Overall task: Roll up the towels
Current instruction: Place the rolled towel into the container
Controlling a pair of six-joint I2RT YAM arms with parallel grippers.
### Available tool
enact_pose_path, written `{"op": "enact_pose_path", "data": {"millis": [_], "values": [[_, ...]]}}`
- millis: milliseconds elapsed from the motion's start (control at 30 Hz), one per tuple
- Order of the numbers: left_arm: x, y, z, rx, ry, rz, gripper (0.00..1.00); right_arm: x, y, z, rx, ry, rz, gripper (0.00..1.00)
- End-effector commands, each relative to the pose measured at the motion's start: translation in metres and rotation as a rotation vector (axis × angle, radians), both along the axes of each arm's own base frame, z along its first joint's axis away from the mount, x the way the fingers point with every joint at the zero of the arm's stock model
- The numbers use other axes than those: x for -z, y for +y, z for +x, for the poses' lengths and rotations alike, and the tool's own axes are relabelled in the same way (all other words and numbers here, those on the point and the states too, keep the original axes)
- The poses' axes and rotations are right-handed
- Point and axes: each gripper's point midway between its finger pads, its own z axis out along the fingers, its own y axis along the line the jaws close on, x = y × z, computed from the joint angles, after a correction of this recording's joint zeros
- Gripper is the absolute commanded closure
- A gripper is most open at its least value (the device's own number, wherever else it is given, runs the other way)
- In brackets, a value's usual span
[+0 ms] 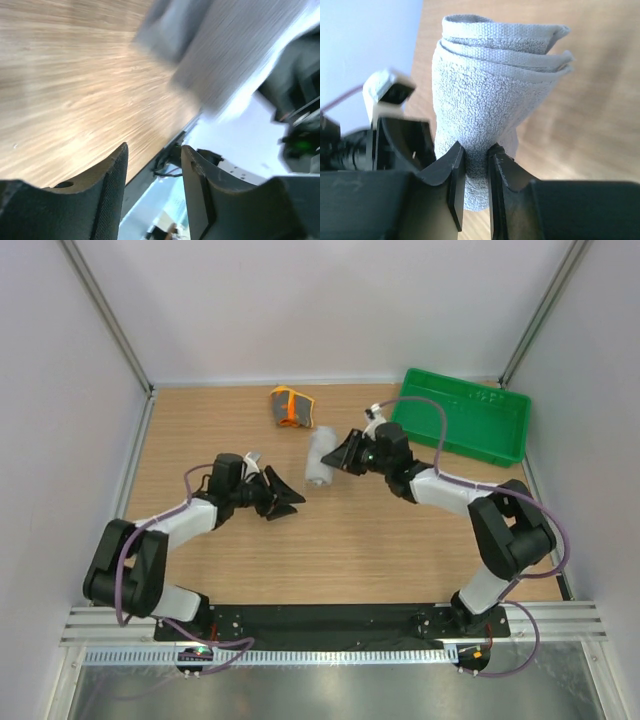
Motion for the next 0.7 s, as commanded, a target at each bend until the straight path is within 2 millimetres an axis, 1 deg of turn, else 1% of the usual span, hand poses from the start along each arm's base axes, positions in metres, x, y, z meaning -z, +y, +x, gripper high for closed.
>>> {"op": "enact_pose_path", "data": {"millis": [0,33,67,100,133,167,200,233,267,300,333,367,400,433,467,500,533,567,600,633,667], "values": [[-0.002,0.019,-0.023,0.016,0.002,0.148,0.5,-0.051,-0.032,0.028,0.04,-0.098,0.0,0.99],[-0.001,0.026,-0.023,0.005,-0.032,0.203,0.5,-0.066,-0.037,0.036,0.051,-0.125,0.003,0.99],[-0.003,0.031,-0.025,0.003,-0.051,0.231,0.49,-0.069,-0.046,0.042,0.068,-0.115,-0.005,0.99],[-0.013,0.037,-0.032,0.0,-0.071,0.257,0.48,-0.078,-0.061,0.052,0.091,-0.125,-0.003,0.99],[-0.014,0.042,-0.035,-0.006,-0.089,0.285,0.48,-0.093,-0.069,0.062,0.106,-0.152,0.003,0.99],[-0.015,0.052,-0.033,-0.018,-0.136,0.345,0.47,-0.098,-0.077,0.068,0.116,-0.148,0.001,0.99],[-0.025,0.058,-0.034,-0.037,-0.18,0.372,0.47,-0.101,-0.084,0.075,0.124,-0.148,0.0,0.99],[-0.024,0.067,-0.04,-0.044,-0.183,0.411,0.48,-0.118,-0.102,0.091,0.147,-0.183,0.008,0.99],[-0.023,0.077,-0.038,-0.067,-0.214,0.471,0.47,-0.119,-0.111,0.097,0.157,-0.171,0.003,0.99],[-0.033,0.084,-0.039,-0.087,-0.262,0.489,0.47,-0.113,-0.12,0.107,0.154,-0.153,0.003,0.99],[-0.03,0.091,-0.045,-0.091,-0.251,0.524,0.47,-0.127,-0.14,0.12,0.161,-0.173,0.011,0.99],[-0.033,0.095,-0.045,-0.107,-0.262,0.543,0.47,-0.129,-0.151,0.127,0.168,-0.175,0.015,0.99],[-0.037,0.096,-0.045,-0.124,-0.275,0.54,0.48,-0.129,-0.161,0.134,0.17,-0.17,0.023,0.99],[-0.045,0.095,-0.047,-0.13,-0.308,0.527,0.48,-0.129,-0.181,0.149,0.177,-0.172,0.038,0.99],[-0.047,0.097,-0.049,-0.141,-0.312,0.53,0.49,-0.126,-0.195,0.157,0.191,-0.16,0.043,0.99],[-0.05,0.101,-0.05,-0.156,-0.321,0.543,0.49,-0.125,-0.203,0.164,0.188,-0.154,0.051,0.99],[-0.054,0.103,-0.051,-0.163,-0.324,0.547,0.49,-0.137,-0.211,0.173,0.182,-0.183,0.06,0.99],[-0.063,0.104,-0.054,-0.169,-0.347,0.542,0.49,-0.111,-0.221,0.184,0.163,-0.126,0.069,0.99],[-0.068,0.104,-0.055,-0.171,-0.359,0.541,0.48,-0.103,-0.226,0.188,0.151,-0.096,0.076,0.99],[-0.073,0.105,-0.056,-0.171,-0.372,0.54,0.48,-0.107,-0.23,0.2,0.138,-0.111,0.076,0.99],[-0.082,0.106,-0.057,-0.166,-0.383,0.544,0.48,-0.075,-0.235,0.206,0.13,-0.028,0.083,0.99]]}}
